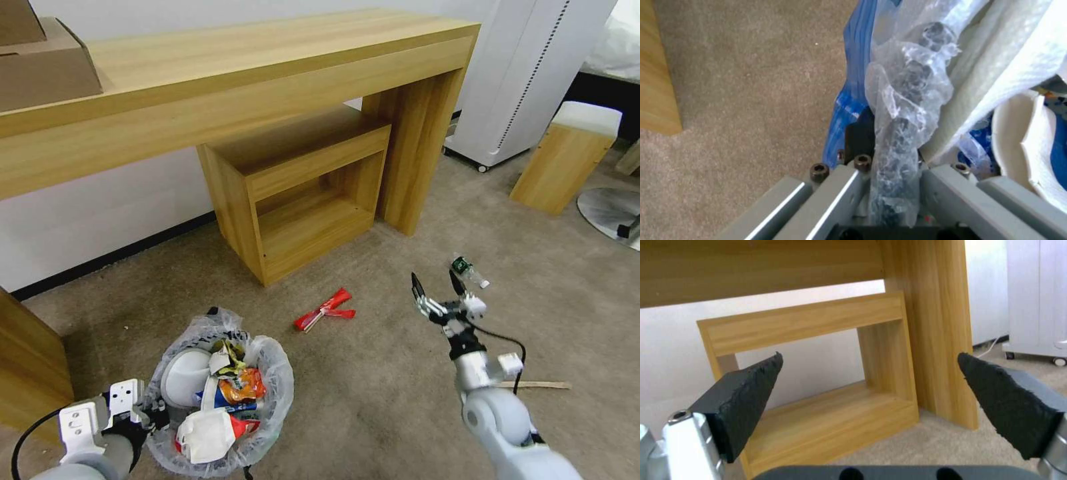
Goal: Pick up the trash bin and place the garbage on the floor into it.
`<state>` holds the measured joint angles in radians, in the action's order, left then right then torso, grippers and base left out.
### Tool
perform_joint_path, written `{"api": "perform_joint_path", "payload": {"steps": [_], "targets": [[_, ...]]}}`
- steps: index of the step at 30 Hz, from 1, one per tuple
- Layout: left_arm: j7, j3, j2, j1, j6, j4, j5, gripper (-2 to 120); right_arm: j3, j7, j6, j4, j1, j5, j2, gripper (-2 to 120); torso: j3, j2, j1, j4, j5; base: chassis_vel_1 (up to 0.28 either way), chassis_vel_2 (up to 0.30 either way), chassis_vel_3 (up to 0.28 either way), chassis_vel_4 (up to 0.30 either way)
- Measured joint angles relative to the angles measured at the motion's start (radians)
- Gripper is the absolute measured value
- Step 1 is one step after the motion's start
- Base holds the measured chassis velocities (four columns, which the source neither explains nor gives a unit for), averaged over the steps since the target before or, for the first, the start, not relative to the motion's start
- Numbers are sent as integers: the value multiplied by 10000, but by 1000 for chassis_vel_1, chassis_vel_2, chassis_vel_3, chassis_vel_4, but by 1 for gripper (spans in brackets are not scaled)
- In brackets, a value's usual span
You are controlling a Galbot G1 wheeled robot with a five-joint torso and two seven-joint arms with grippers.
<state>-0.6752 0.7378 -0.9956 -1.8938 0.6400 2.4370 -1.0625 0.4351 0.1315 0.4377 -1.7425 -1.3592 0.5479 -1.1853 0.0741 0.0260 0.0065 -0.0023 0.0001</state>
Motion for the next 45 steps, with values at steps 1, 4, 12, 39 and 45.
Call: {"api": "perform_joint_path", "payload": {"steps": [1,4,12,39,45], "targets": [[38,-5,2,4,2,0,37,0,87,76,9,-76,-127,-45,-90,100,-1,0,0,1,-1,0,0,0,0],[140,-12,8,-51,2,0,163,0,273,177,9,-232,-340,-110,-224,100,0,0,0,1,-2,0,0,0,0],[242,-103,-3,-98,4,3,312,0,456,269,126,-379,-641,-434,-294,100,0,-1,0,0,-2,0,0,0,0],[347,-205,-76,14,4,-259,511,0,-350,275,525,211,-272,-569,-267,100,3,-2,3,1,-2,-72,78,72,-77],[301,-173,-62,25,4,-273,468,0,-420,-127,292,187,-43,-382,19,100,0,-1,1,0,-2,0,0,0,0]]}}
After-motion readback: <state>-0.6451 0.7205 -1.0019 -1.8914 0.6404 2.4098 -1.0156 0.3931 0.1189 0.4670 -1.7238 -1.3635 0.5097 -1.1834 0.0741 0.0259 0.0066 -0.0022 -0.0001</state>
